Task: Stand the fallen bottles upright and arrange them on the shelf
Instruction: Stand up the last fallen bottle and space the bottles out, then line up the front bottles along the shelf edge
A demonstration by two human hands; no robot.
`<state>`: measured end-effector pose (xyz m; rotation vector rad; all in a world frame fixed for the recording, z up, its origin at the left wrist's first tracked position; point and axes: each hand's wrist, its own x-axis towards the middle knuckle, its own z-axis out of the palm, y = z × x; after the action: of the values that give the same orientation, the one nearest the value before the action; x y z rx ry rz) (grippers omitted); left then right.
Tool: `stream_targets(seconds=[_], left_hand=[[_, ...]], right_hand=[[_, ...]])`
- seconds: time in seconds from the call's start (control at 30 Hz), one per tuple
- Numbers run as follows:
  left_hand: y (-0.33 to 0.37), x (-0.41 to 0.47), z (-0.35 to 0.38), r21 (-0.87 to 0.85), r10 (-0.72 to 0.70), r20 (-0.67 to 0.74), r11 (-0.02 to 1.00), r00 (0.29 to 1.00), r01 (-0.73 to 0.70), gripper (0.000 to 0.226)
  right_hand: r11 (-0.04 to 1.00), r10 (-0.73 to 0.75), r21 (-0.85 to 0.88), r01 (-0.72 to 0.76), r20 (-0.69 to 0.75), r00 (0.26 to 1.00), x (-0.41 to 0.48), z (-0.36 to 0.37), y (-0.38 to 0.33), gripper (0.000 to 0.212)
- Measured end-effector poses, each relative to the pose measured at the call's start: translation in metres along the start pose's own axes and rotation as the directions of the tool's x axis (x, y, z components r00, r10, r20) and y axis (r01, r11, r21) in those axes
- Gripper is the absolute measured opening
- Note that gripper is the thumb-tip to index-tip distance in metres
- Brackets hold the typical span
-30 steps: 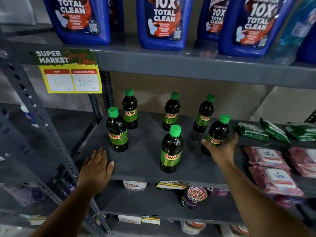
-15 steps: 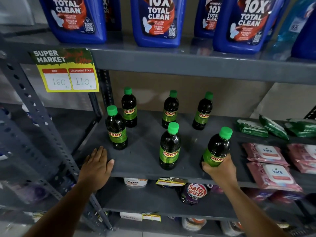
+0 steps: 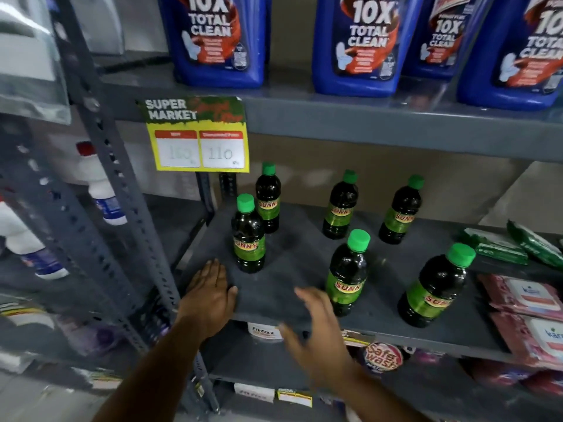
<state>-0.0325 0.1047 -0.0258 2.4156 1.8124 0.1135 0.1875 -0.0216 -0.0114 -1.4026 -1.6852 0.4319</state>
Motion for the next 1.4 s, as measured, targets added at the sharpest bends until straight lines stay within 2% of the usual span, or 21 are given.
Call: stream_targets(seconds=[0.1, 0.23, 0.3, 0.47, 0.6, 0.8, 1.23, 1.3, 1.4], left_hand=[[-0.002, 0.000, 0.000, -0.028, 0.021, -0.001, 0.999, 1.000, -0.021, 0.070], [-0.004, 0.002, 0.001, -0.049, 0.003, -0.014, 0.999, 1.000, -0.004, 0.069], [-0.004, 0.003, 0.001, -0.048, 0.010, -0.028, 0.999, 1.000, -0.011, 0.067], [-0.009, 0.002, 0.005, -0.032, 0.043, -0.051, 0.998, 0.998, -0.045, 0.065], [-0.008, 0.002, 0.006, -0.029, 0.070, -0.073, 0.997, 0.995, -0.072, 0.065], [-0.009, 0.003, 0.009, -0.006, 0.085, -0.082, 0.996, 0.993, -0.086, 0.062], [-0.010, 0.003, 0.010, -0.019, 0.070, -0.066, 0.997, 0.995, -0.072, 0.062], [-0.010, 0.002, 0.007, -0.050, 0.076, -0.063, 0.996, 0.995, -0.080, 0.062], [-0.010, 0.000, 0.000, -0.114, 0.080, -0.075, 0.990, 0.994, -0.088, 0.059]], right_hand=[[0.994, 0.051, 0.095, -0.054, 0.041, 0.998, 0.078, 0.020, -0.020, 0.070], [0.980, 0.048, 0.178, -0.092, 0.237, 0.970, 0.147, 0.034, -0.024, 0.083], [0.973, 0.101, 0.168, -0.156, 0.298, 0.949, 0.158, 0.042, -0.018, 0.087], [0.951, 0.175, 0.201, -0.235, 0.276, 0.945, 0.147, 0.052, -0.004, 0.076], [0.962, 0.158, 0.177, -0.206, 0.249, 0.955, 0.117, 0.045, -0.001, 0.069], [0.976, 0.156, 0.107, -0.190, 0.267, 0.951, 0.084, 0.046, -0.005, 0.070], [0.962, 0.234, 0.064, -0.265, 0.302, 0.924, 0.081, 0.041, -0.024, 0.073], [0.952, 0.259, 0.094, -0.291, 0.256, 0.931, 0.079, 0.037, -0.030, 0.079], [0.942, 0.263, 0.185, -0.279, 0.110, 0.959, 0.076, 0.024, -0.045, 0.102]])
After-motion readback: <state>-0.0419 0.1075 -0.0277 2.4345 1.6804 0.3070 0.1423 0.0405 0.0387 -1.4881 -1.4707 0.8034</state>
